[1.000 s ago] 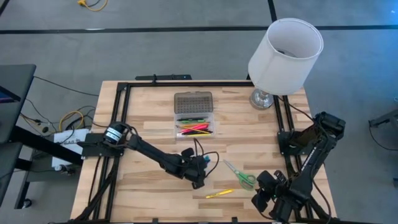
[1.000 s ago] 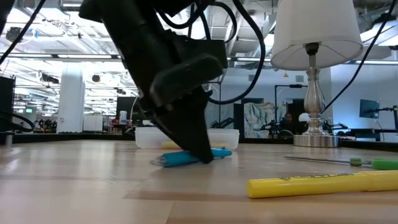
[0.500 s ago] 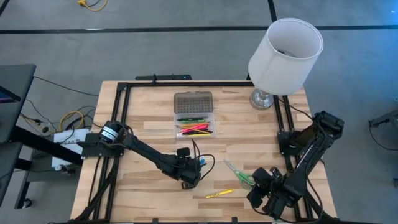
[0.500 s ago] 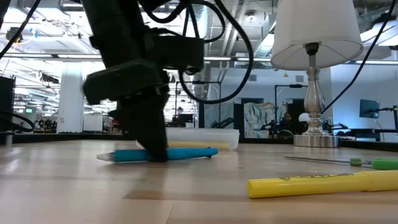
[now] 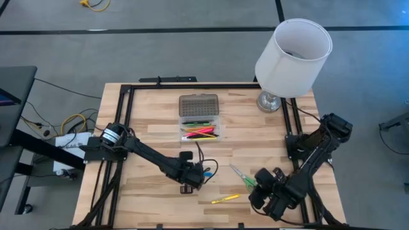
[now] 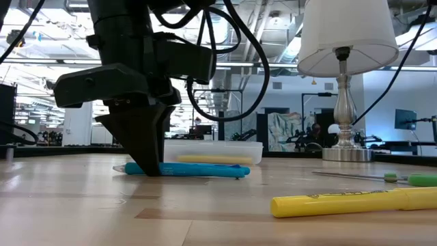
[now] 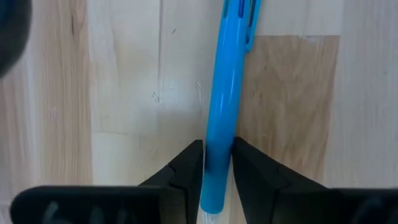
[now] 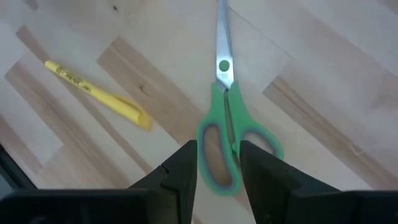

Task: Pick & place school supplies into a supply box
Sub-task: Put the blue pen into the supply box, then put the scissors into the supply box

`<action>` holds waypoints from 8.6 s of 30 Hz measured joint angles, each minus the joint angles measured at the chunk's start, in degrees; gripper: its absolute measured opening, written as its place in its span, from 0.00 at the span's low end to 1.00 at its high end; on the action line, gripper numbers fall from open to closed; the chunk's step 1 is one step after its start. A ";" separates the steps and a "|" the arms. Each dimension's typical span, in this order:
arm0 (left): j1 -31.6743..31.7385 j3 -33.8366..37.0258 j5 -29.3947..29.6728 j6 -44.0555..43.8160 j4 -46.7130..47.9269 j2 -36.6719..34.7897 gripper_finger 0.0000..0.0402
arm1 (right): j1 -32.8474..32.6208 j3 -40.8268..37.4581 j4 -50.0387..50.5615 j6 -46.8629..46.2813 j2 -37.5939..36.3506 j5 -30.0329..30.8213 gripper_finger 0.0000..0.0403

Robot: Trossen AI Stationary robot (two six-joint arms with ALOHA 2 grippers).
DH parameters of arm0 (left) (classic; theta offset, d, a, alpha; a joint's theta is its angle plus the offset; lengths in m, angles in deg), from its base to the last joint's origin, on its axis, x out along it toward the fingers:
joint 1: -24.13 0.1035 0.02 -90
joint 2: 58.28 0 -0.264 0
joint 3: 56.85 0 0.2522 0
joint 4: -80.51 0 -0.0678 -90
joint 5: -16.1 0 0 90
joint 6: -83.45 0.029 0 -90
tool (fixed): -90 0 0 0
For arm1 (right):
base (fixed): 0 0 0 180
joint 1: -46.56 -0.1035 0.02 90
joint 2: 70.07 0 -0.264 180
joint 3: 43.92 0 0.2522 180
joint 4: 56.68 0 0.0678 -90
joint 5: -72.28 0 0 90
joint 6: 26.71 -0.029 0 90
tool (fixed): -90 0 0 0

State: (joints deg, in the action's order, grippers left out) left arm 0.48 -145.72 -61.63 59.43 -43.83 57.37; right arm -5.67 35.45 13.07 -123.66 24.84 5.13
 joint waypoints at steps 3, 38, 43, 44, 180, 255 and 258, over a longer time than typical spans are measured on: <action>0.18 0.09 -1.20 2.66 -1.28 -0.01 0.22 | 0.34 0.00 -0.05 0.03 0.00 0.01 0.28; 4.06 -2.90 -10.39 10.63 -10.43 0.55 0.34 | 2.40 0.00 -2.95 0.00 0.00 0.00 0.28; 4.97 -2.92 -10.30 10.65 -9.92 1.04 0.34 | 2.88 0.00 -3.69 0.06 0.00 0.00 0.28; 5.16 -2.92 -10.55 10.69 -9.66 1.04 0.34 | 2.88 0.00 -3.97 0.10 0.00 -0.02 0.28; 21.30 -20.35 -6.93 24.66 16.54 -22.35 0.43 | 3.72 -4.76 -15.45 -0.04 0.04 0.89 0.28; -9.14 -20.12 29.57 -13.31 37.08 -34.01 0.43 | 12.97 -2.88 -5.49 11.81 9.01 -27.45 0.28; -9.17 -20.12 29.56 -13.31 37.08 -34.01 0.43 | 13.47 -2.71 -5.39 12.30 8.99 -27.43 0.28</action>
State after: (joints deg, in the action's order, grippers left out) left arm -8.69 -165.85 -32.06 46.13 -6.75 23.36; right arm 7.80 32.74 7.67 -111.35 33.82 -22.29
